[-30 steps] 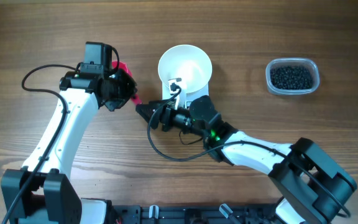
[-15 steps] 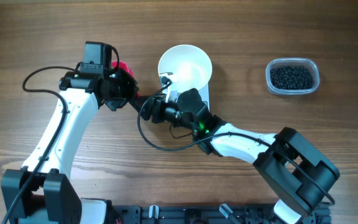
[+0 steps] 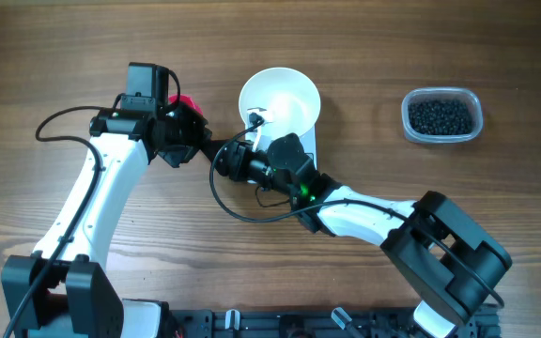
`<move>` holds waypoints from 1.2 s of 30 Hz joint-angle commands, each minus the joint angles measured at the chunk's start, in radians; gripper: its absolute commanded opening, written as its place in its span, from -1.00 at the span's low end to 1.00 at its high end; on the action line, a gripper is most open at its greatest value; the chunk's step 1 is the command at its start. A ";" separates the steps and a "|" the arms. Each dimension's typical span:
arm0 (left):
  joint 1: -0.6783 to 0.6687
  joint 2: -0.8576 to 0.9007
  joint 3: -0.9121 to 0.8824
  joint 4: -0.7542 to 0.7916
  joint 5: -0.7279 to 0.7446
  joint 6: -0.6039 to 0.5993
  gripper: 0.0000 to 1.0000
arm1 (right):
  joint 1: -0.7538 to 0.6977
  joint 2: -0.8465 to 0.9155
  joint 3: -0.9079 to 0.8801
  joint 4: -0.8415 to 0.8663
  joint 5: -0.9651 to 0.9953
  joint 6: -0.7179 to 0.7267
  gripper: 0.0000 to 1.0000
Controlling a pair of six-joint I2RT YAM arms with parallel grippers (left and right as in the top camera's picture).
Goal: Scoop item into bowl and weigh 150g on scale
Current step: 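Move the right gripper to the pink scoop handle beside the bowl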
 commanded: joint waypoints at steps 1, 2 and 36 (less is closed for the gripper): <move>-0.005 -0.020 0.023 0.004 0.012 -0.013 -0.92 | 0.006 0.026 0.022 0.008 0.021 0.017 -0.28; -0.005 -0.020 0.023 0.004 0.012 -0.013 -0.92 | 0.006 0.026 0.022 0.008 0.025 0.017 -0.37; -0.004 -0.020 0.023 0.003 -0.054 0.014 -0.81 | 0.005 0.026 0.026 0.018 0.000 0.065 -0.91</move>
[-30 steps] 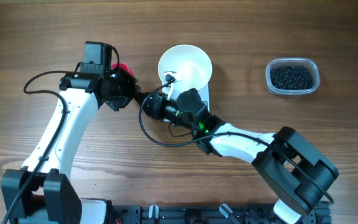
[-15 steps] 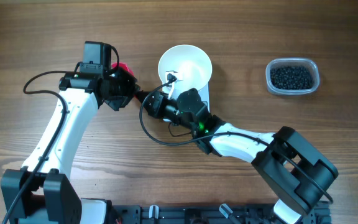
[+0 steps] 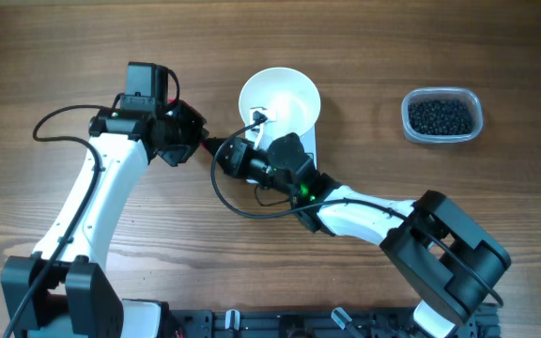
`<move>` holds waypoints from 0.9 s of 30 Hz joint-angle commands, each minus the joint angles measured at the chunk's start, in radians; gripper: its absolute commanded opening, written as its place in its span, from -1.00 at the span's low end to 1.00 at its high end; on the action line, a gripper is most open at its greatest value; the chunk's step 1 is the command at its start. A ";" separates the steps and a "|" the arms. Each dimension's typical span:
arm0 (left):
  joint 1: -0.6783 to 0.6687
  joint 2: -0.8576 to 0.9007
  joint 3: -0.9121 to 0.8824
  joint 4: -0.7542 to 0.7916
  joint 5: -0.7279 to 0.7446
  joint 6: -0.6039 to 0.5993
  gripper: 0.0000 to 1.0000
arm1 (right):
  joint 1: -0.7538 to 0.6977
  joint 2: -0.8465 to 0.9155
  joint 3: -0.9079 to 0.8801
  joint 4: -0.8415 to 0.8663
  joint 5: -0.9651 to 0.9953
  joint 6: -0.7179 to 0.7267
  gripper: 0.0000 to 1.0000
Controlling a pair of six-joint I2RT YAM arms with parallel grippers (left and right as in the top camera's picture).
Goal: Scoop item into bowl and weigh 150g on scale
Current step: 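Move the right gripper to the pink scoop handle beside the bowl, then grasp the scoop handle with the right gripper and release the left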
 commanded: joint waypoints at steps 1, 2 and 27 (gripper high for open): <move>-0.005 -0.018 0.022 -0.005 -0.024 0.009 -0.82 | 0.006 0.023 0.024 0.009 -0.013 -0.021 -0.91; -0.005 -0.018 0.022 -0.005 -0.024 0.009 -0.84 | 0.006 0.023 0.024 0.009 -0.018 -0.021 -0.91; -0.004 -0.327 0.022 -0.038 -0.007 0.244 0.18 | -0.108 -0.047 0.024 -0.082 -0.275 -0.262 -0.91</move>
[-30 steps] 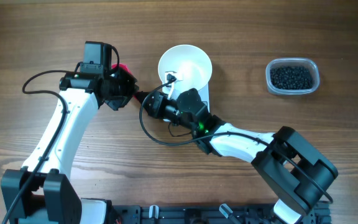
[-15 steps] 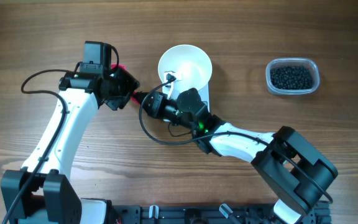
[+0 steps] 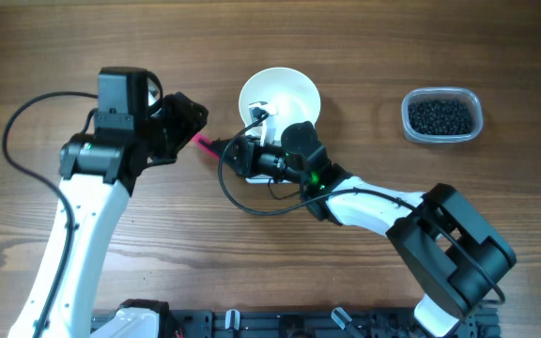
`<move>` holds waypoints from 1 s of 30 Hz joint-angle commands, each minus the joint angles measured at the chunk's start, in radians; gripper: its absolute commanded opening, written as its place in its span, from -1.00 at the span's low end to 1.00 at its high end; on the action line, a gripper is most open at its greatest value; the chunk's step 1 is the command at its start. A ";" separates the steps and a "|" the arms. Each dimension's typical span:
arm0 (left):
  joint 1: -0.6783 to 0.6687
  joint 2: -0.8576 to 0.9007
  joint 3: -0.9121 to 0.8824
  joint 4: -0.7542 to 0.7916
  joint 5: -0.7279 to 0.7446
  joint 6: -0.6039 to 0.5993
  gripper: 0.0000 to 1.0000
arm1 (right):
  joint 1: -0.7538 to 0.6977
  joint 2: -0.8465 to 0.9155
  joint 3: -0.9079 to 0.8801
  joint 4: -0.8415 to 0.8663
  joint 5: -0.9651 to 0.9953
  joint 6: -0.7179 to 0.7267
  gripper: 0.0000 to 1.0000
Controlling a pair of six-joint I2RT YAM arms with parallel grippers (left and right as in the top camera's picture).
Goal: Scoop item into bowl and weigh 150g on scale
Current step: 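Grasp the scoop handle with the right gripper and release the left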
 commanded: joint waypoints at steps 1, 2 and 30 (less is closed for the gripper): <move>-0.004 -0.109 0.019 -0.064 -0.025 0.085 0.18 | -0.028 -0.065 0.019 -0.086 -0.031 -0.093 -0.91; -0.004 -0.148 0.019 -0.092 -0.090 0.097 0.18 | -0.037 -0.090 0.019 -0.137 -0.032 -0.122 -0.91; 0.227 0.159 0.019 -0.060 0.189 0.455 0.03 | -0.116 -0.236 0.019 -0.277 -0.196 -0.141 -0.92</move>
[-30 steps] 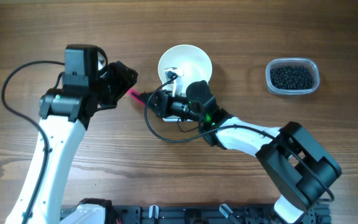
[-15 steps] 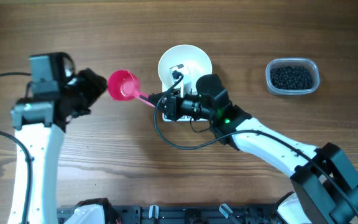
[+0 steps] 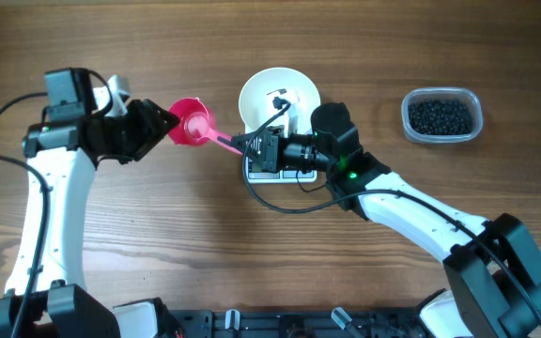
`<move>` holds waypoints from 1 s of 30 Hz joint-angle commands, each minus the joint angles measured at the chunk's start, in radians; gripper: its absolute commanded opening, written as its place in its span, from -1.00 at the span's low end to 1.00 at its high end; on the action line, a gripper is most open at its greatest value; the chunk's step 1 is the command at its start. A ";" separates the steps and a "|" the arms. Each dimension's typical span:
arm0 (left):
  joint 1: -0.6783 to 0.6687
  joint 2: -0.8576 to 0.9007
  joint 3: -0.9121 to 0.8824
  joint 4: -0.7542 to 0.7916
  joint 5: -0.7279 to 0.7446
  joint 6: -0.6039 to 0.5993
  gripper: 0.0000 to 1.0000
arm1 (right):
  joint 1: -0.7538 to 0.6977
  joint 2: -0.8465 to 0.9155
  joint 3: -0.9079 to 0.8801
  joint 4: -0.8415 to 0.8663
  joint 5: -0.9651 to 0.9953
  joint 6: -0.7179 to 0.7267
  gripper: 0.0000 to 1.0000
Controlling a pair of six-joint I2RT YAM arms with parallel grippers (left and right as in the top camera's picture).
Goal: Scoop item into bowl and weigh 150g on scale
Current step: 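Grasp the scoop handle with the right gripper and release the left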
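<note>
A pink scoop [image 3: 192, 122] hangs over the table left of the white bowl [image 3: 280, 98]. My right gripper [image 3: 243, 143] is shut on the end of its thin handle. My left gripper [image 3: 162, 127] stands open just left of the scoop's cup, its fingertips close to the rim and holding nothing. The bowl sits on a white scale [image 3: 272, 173], largely hidden under my right wrist. A clear tub of black beans [image 3: 442, 115] stands at the far right.
The left arm runs down the left side of the wooden table [image 3: 252, 272]. The right arm crosses from the lower right to the scale, with its cables looping over the bowl's near rim.
The left gripper has pulled back to the left and let go of the scoop, whose cup now shows in full. The right gripper has shifted right with the handle in it.
At first the left gripper held the pink scoop left of the bowl, with the right gripper reaching toward its handle. The right gripper then closed in on the handle. Now the scoop is in the right gripper alone and the left has backed off.
</note>
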 commanded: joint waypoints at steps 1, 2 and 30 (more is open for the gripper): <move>-0.074 0.002 0.013 0.001 -0.158 0.060 0.00 | -0.001 -0.024 0.014 0.010 -0.017 0.035 -0.91; -0.089 0.002 0.013 0.001 -0.175 0.060 -0.03 | -0.001 -0.024 0.014 0.010 -0.017 0.036 -0.91; -0.138 0.002 0.013 -0.013 -0.325 -0.417 -0.92 | 0.014 -0.023 0.014 0.075 0.159 0.086 0.21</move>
